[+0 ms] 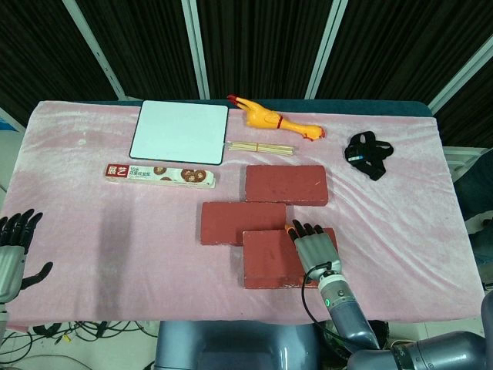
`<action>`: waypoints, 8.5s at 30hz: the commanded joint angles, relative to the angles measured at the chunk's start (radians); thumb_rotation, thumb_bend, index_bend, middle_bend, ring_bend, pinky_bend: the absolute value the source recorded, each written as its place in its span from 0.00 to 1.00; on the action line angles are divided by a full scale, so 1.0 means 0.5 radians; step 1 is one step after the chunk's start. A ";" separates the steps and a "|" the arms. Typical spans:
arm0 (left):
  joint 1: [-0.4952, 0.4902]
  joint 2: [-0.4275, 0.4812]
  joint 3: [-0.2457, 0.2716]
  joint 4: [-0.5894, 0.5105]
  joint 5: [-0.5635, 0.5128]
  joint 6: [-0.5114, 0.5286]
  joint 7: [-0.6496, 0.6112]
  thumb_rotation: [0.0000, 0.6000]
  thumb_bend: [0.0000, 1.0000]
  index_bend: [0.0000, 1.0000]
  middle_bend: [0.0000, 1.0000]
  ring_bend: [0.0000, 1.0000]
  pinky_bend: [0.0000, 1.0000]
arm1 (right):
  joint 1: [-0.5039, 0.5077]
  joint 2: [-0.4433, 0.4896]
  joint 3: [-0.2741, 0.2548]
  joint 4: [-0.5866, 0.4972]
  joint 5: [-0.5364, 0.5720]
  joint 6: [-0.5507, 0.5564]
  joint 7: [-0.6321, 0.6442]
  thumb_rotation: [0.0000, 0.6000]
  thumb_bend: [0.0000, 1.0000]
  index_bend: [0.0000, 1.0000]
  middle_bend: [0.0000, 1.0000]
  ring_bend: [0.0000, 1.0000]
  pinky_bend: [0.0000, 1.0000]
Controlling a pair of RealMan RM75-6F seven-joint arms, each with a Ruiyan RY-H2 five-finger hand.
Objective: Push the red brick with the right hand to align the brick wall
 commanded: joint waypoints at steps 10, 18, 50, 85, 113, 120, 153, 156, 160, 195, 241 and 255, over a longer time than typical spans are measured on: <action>0.014 0.004 0.008 0.002 0.014 0.024 -0.007 1.00 0.23 0.06 0.03 0.00 0.00 | 0.016 0.002 -0.001 -0.005 0.024 0.000 0.011 1.00 0.04 0.00 0.00 0.09 0.12; 0.008 0.000 0.001 0.003 0.007 0.014 -0.007 1.00 0.24 0.06 0.03 0.00 0.00 | 0.040 0.002 0.015 0.010 0.057 -0.007 0.007 1.00 0.04 0.00 0.00 0.09 0.12; 0.016 -0.010 -0.016 -0.010 -0.031 0.026 0.011 1.00 0.24 0.06 0.03 0.00 0.00 | 0.079 -0.114 0.021 0.110 0.008 0.058 0.033 1.00 0.17 0.42 0.29 0.27 0.15; 0.025 -0.013 -0.024 -0.014 -0.022 0.052 -0.003 1.00 0.25 0.05 0.03 0.00 0.00 | -0.071 0.392 -0.084 0.482 -0.132 -0.243 0.162 1.00 0.20 0.45 0.29 0.27 0.16; 0.028 -0.018 -0.030 -0.010 -0.030 0.057 0.003 1.00 0.25 0.05 0.03 0.00 0.00 | -0.112 0.507 -0.118 0.606 -0.265 -0.621 0.424 1.00 0.20 0.45 0.29 0.27 0.15; 0.027 -0.018 -0.032 -0.011 -0.037 0.054 0.007 1.00 0.25 0.05 0.03 0.00 0.00 | -0.118 0.476 -0.131 0.660 -0.309 -0.642 0.455 1.00 0.20 0.45 0.29 0.27 0.15; 0.027 -0.014 -0.038 -0.022 -0.057 0.046 0.019 1.00 0.25 0.05 0.03 0.00 0.00 | -0.060 0.383 -0.127 0.764 -0.219 -0.683 0.445 1.00 0.20 0.45 0.29 0.27 0.15; 0.027 -0.014 -0.038 -0.022 -0.058 0.046 0.020 1.00 0.25 0.05 0.03 0.00 0.00 | -0.056 0.376 -0.132 0.769 -0.218 -0.692 0.444 1.00 0.20 0.45 0.29 0.27 0.15; 0.027 -0.014 -0.039 -0.024 -0.060 0.045 0.019 1.00 0.25 0.05 0.03 0.00 0.00 | -0.050 0.368 -0.138 0.776 -0.217 -0.704 0.444 1.00 0.20 0.45 0.29 0.27 0.15; 0.028 -0.012 -0.041 -0.028 -0.070 0.042 0.022 1.00 0.25 0.05 0.03 0.00 0.00 | -0.013 0.284 -0.128 0.824 -0.170 -0.703 0.453 1.00 0.20 0.45 0.29 0.27 0.15; 0.028 -0.015 -0.044 -0.040 -0.092 0.037 0.056 1.00 0.25 0.05 0.03 0.00 0.00 | 0.045 0.246 -0.156 0.774 -0.019 -0.608 0.305 1.00 0.14 0.16 0.09 0.17 0.15; 0.029 -0.017 -0.046 -0.042 -0.095 0.041 0.060 1.00 0.25 0.05 0.03 0.00 0.00 | 0.066 0.238 -0.141 0.735 0.040 -0.582 0.281 1.00 0.13 0.14 0.09 0.16 0.15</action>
